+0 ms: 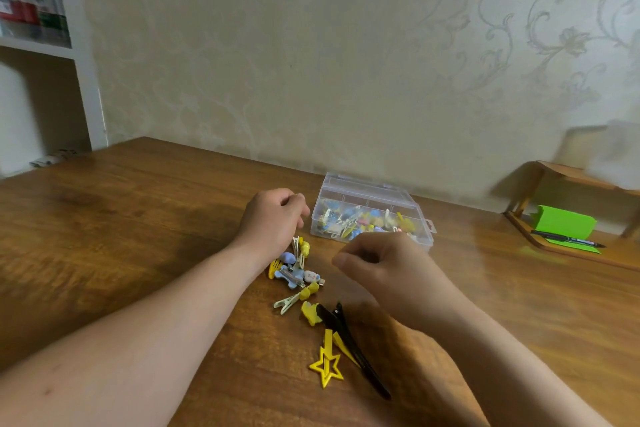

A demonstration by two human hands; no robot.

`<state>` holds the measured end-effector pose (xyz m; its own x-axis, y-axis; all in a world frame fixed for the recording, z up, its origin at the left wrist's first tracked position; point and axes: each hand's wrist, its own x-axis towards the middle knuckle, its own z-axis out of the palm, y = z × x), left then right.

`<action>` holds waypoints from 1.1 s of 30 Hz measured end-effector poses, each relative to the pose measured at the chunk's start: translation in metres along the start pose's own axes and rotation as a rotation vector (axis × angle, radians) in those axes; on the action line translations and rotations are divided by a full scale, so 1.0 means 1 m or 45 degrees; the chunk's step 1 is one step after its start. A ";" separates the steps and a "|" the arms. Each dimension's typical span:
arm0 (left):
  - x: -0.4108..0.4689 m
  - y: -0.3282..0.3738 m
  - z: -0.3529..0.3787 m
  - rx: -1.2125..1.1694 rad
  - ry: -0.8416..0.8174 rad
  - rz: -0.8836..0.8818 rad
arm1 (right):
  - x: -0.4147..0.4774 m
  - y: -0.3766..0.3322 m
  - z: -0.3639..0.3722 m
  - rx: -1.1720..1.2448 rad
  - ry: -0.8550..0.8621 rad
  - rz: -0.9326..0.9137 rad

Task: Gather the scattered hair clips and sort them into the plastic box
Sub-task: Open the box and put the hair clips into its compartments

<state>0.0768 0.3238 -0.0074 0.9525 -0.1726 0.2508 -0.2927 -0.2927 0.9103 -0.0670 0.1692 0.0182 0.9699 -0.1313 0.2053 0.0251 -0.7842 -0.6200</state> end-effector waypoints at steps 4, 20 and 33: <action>0.001 -0.001 0.000 -0.002 -0.001 0.001 | -0.007 -0.011 0.002 -0.014 -0.198 -0.052; 0.005 -0.007 0.003 -0.041 0.011 0.007 | -0.011 -0.019 0.014 -0.098 -0.201 -0.086; 0.003 -0.004 0.001 -0.021 -0.010 0.022 | 0.006 0.017 0.000 0.603 -0.217 0.323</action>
<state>0.0807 0.3234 -0.0106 0.9466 -0.1847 0.2641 -0.3077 -0.2741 0.9112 -0.0607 0.1549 0.0085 0.9842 -0.1492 -0.0953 -0.1458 -0.3777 -0.9144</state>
